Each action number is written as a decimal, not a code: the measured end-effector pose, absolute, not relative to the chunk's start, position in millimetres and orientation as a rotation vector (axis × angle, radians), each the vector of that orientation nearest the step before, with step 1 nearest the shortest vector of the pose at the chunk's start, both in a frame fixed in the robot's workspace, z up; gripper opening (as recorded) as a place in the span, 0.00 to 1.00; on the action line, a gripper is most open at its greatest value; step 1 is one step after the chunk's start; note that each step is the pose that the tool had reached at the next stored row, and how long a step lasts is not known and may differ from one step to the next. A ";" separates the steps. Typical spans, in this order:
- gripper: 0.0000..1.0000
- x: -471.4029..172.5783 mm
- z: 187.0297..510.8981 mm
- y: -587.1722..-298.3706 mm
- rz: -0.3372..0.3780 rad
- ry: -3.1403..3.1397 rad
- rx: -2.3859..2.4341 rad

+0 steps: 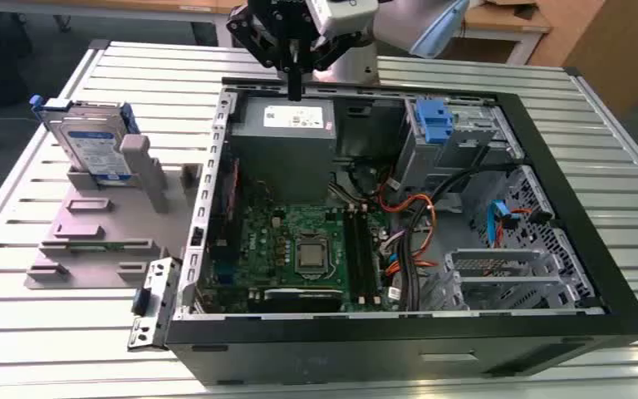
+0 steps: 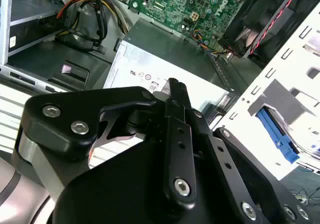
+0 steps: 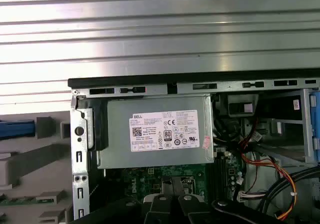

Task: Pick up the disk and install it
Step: 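Reach for the disk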

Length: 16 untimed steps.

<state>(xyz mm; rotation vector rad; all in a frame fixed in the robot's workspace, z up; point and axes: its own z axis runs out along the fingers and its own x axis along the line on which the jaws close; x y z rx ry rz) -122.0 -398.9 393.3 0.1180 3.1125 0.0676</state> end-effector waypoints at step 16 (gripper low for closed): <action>0.11 -126.2 393.3 -398.9 0.068 3.112 0.118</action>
